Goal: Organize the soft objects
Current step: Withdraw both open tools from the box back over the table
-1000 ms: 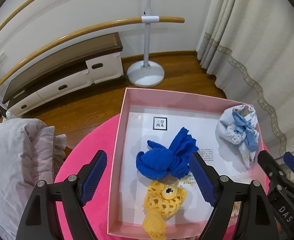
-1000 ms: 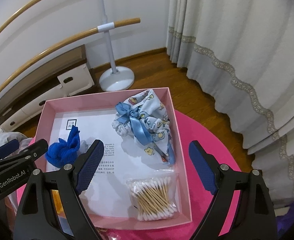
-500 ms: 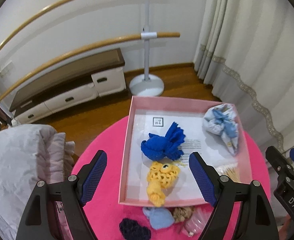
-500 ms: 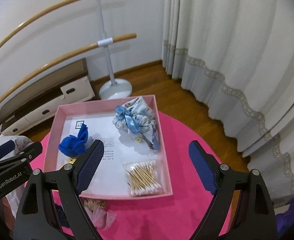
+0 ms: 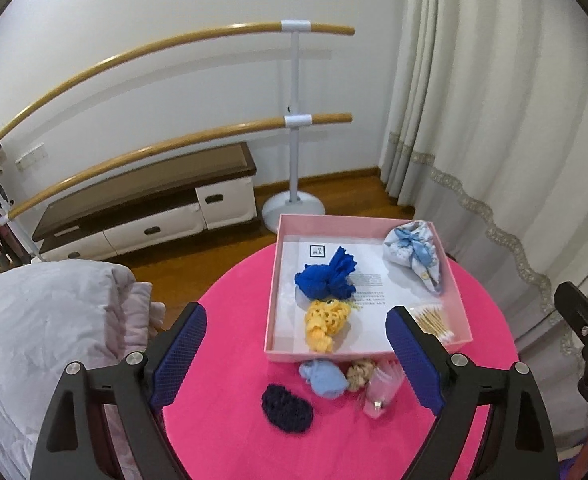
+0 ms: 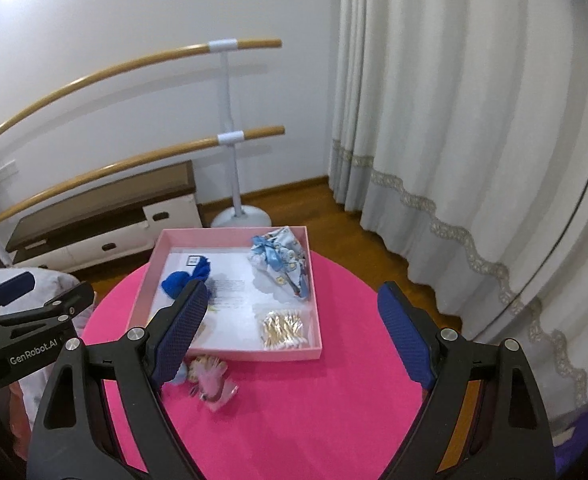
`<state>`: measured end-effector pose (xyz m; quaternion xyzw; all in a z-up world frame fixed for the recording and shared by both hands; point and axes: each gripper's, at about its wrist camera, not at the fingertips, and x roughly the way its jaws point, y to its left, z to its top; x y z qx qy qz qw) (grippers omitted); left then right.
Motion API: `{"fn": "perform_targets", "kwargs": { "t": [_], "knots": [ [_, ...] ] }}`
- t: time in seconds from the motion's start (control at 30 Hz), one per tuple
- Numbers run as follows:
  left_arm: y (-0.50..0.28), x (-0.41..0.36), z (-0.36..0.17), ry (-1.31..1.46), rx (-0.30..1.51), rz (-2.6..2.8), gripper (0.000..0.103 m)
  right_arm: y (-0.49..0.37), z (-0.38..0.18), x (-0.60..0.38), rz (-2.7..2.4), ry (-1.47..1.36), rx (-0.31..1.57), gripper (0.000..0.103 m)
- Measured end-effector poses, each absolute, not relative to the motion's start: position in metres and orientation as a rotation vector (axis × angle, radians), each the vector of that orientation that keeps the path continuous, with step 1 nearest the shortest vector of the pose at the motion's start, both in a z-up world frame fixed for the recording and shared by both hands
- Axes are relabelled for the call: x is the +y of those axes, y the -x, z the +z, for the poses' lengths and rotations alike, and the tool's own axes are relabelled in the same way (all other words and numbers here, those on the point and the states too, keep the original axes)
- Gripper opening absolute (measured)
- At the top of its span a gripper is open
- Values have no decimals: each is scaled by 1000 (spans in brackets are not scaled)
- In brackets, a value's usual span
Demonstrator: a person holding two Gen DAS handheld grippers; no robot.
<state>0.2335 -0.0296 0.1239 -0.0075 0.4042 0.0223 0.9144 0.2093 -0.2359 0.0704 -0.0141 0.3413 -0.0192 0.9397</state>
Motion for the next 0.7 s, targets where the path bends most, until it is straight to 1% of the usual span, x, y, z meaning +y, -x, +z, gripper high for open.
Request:
{"fn": "perform_targets", "kwargs": {
  "t": [0.07,0.13,0.17,0.33,0.53,0.7],
  "knots": [
    [-214,-28,131,17,807,34,90,-193,77,-233,-29,42,671,86],
    [-189,-27,144,7,764,21,94,-176,86,-230,-18,59,638,89],
    [-179,-27,148,-1,743,20,98,-167,91,-229,-14,65,616,92],
    [-114,-29,166,-45,635,6,103,-122,105,-221,-13,107,508,94],
    [-58,-28,160,-48,582,15,103,-89,97,-217,-9,93,480,94],
    [-33,-31,143,-57,587,1,103,-75,81,-211,-30,112,489,94]
  ]
}}
